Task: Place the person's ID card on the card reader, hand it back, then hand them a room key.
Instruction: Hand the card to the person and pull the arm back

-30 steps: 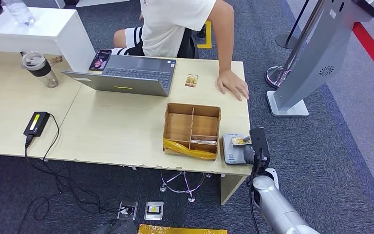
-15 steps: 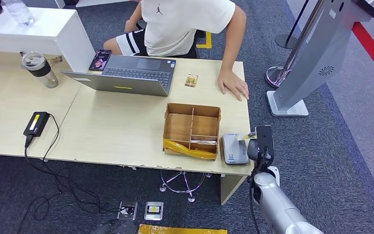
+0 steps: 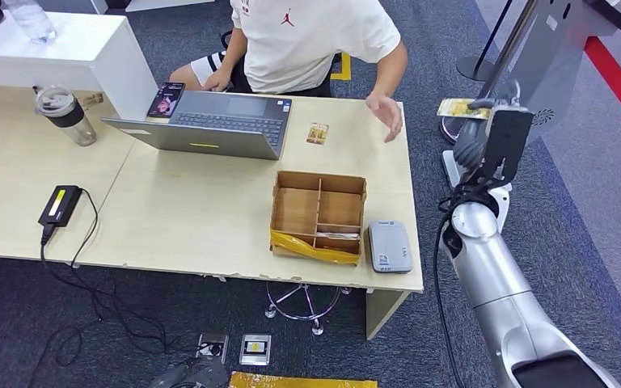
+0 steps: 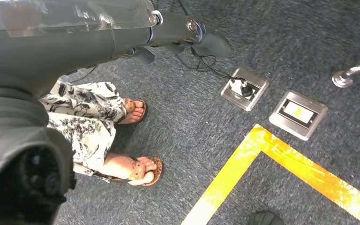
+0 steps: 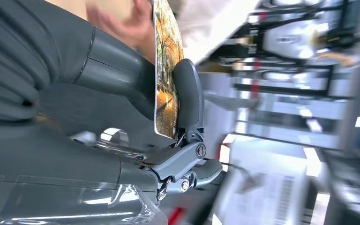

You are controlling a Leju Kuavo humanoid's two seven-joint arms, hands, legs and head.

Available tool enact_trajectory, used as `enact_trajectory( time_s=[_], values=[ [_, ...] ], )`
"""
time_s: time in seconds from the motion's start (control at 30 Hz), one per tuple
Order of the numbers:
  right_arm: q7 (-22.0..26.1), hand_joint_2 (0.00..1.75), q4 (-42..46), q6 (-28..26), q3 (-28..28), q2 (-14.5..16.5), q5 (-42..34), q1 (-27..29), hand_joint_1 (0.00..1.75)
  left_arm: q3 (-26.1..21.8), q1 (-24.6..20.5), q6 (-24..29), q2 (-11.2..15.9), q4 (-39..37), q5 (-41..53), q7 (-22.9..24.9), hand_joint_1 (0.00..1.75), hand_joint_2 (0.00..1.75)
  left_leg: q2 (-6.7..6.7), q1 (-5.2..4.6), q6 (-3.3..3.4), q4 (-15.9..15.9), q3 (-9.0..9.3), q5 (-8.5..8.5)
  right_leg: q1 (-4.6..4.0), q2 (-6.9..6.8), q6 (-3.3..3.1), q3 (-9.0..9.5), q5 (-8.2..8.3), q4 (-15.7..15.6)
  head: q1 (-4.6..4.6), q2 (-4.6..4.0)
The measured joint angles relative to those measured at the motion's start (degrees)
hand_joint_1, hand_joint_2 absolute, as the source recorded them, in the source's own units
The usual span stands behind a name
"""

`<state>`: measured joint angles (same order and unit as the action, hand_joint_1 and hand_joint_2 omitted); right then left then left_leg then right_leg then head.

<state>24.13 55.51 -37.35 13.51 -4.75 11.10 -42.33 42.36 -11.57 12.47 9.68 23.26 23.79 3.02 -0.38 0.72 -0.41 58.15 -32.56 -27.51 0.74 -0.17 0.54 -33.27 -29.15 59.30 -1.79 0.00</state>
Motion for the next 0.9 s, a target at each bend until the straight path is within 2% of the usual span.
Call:
enact_trajectory(
  time_s=[0.17,0.33,0.53,0.73,0.77,0.87,0.9],
  values=[
    [-1.44,1.75,1.78,6.37,3.30,2.85,18.25,-8.27,1.75,0.75,-3.13,-3.37,-0.40,0.02,2.89,-0.46,0.00,0.00,0.03,0.04,-0.05,-0.01,0.00,0.04,-0.03,-0.02,-0.04,-0.02,0.02,0.05,0.02,0.00],
    [-5.14,1.75,-6.67,12.80,8.42,6.73,33.14,-15.52,1.75,1.44,-5.53,-4.39,-1.34,0.07,5.50,-0.37,0.00,0.00,-0.07,0.07,-0.12,-0.01,-0.04,0.12,-0.07,-0.09,-0.04,-0.03,0.02,0.07,0.01,0.00],
    [-11.33,1.75,-16.41,16.34,14.27,8.91,44.26,-18.79,1.75,1.65,-7.61,-6.34,-2.31,0.42,8.60,0.67,0.00,0.00,-0.12,0.05,-0.11,-0.01,-0.06,0.12,-0.06,-0.13,-0.04,-0.02,0.02,0.03,0.01,0.00],
    [-16.02,1.75,-22.81,17.19,18.39,9.16,49.24,-19.11,1.75,1.80,-8.74,-7.51,-3.19,0.55,10.68,1.50,0.00,0.00,-0.11,0.05,-0.11,0.00,-0.06,0.11,-0.06,-0.10,-0.04,-0.04,0.02,-0.03,0.01,0.00],
    [-16.65,1.75,-23.73,17.32,18.79,9.15,49.45,-19.11,1.45,1.80,-8.86,-7.60,-3.32,0.55,10.97,1.59,0.00,0.00,-0.11,0.05,-0.11,0.00,-0.06,0.11,-0.06,-0.10,-0.04,-0.05,0.02,-0.03,0.01,0.00],
    [-18.43,1.75,-26.25,17.69,19.44,8.97,49.62,-19.10,0.14,1.82,-9.10,-8.03,-3.67,0.55,11.73,1.83,0.00,0.00,-0.08,0.06,-0.11,0.00,-0.04,0.11,-0.06,-0.05,-0.03,-0.06,0.02,-0.04,0.00,0.00],
    [-18.89,1.75,-26.93,17.75,19.62,8.82,49.68,-19.07,0.00,1.83,-9.15,-8.23,-3.75,0.55,11.98,1.85,0.00,0.00,-0.06,0.06,-0.11,0.00,-0.04,0.11,-0.06,-0.02,-0.03,-0.07,0.03,-0.04,0.00,0.00]
  ],
)
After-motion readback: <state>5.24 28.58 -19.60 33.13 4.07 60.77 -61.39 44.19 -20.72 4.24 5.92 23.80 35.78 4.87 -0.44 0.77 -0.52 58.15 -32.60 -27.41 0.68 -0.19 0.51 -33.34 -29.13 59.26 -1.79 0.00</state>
